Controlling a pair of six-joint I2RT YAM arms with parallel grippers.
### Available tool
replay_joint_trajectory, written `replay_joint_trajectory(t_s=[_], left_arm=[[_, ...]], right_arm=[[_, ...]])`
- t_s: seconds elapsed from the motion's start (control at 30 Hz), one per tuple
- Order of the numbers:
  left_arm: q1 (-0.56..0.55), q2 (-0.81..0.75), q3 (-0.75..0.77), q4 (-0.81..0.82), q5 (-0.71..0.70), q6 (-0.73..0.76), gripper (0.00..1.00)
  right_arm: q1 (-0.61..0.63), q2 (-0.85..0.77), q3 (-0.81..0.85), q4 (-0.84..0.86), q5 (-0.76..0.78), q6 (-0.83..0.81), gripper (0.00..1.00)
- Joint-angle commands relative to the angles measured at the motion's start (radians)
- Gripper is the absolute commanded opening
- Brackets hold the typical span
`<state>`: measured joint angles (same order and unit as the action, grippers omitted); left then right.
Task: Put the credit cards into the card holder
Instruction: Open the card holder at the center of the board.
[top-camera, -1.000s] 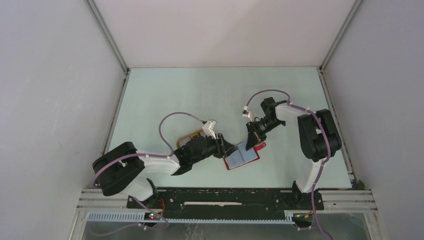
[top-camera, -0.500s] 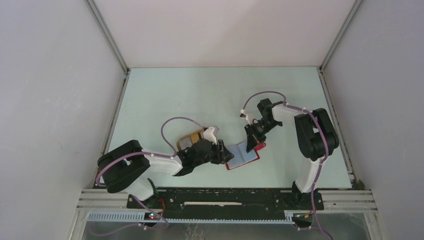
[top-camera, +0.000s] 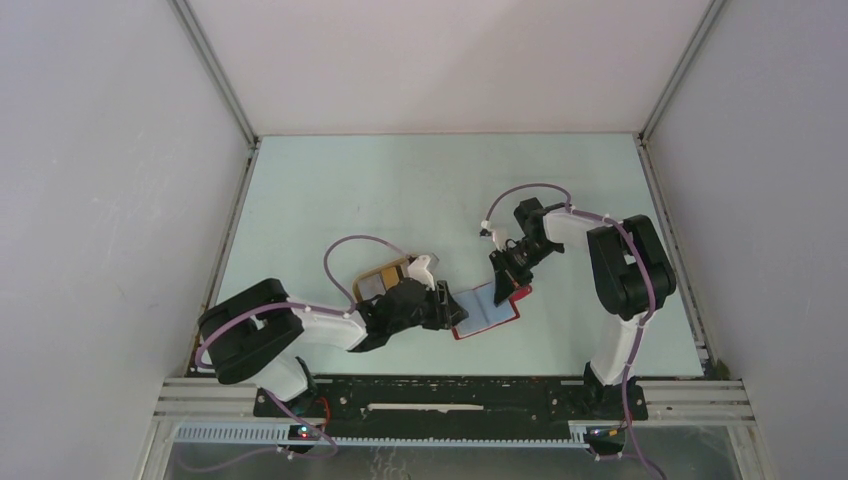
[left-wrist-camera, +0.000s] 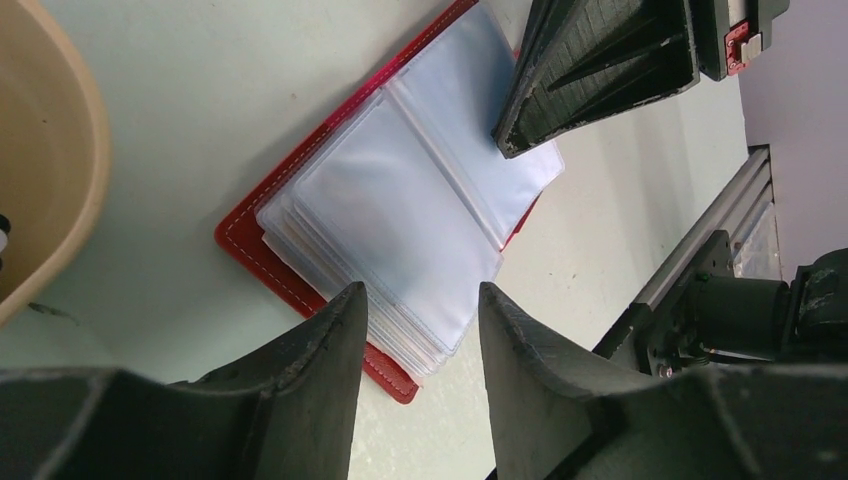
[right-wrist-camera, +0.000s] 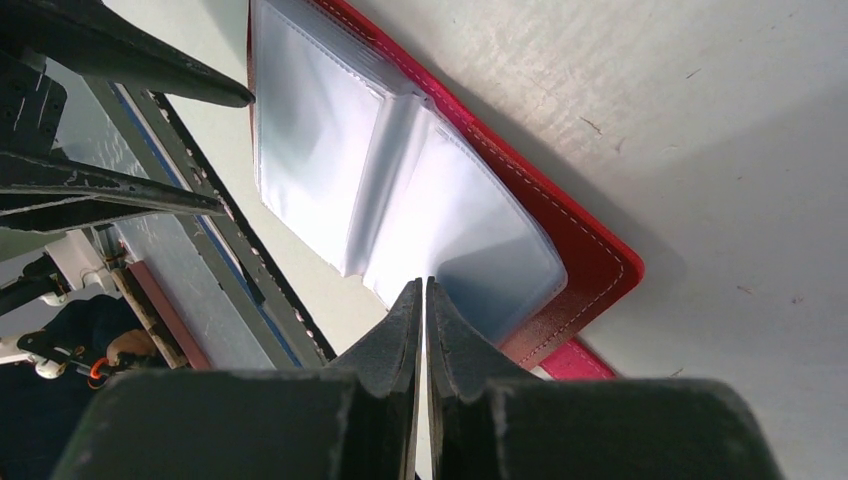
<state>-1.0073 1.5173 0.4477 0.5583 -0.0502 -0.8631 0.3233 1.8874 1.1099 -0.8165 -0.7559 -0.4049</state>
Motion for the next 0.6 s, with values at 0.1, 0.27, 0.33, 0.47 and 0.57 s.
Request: replay_joint_trajectory(t_s=[0.1,0.27,0.33,0.47,0.57], left_arm=[[-0.019,-0.039,0.039,0.000,-0.040,0.005,0.49],[-0.020,-0.025,0.047,-0.003,-0.039,0.004,0.49],[-0.020,-0.018,0.053,-0.003,-0.039,0.004,0.49],[-0.022,-0.005,0.058,0.002,-0.038,0.004,0.49],[-0.022,-0.004,0.059,0.011,-0.034,0.003,0.49]], right_arm=[[0.008,0.011,0.033,0.013,0.010,0.006,0.11],[0.008,0.013,0.034,0.012,0.012,0.005,0.11],[0.008,0.013,0.034,0.012,0.012,0.006,0.11],[0.008,0.012,0.033,0.011,0.012,0.005,0.11],[0.008,0.015,0.037,0.007,0.012,0.003,0.11]])
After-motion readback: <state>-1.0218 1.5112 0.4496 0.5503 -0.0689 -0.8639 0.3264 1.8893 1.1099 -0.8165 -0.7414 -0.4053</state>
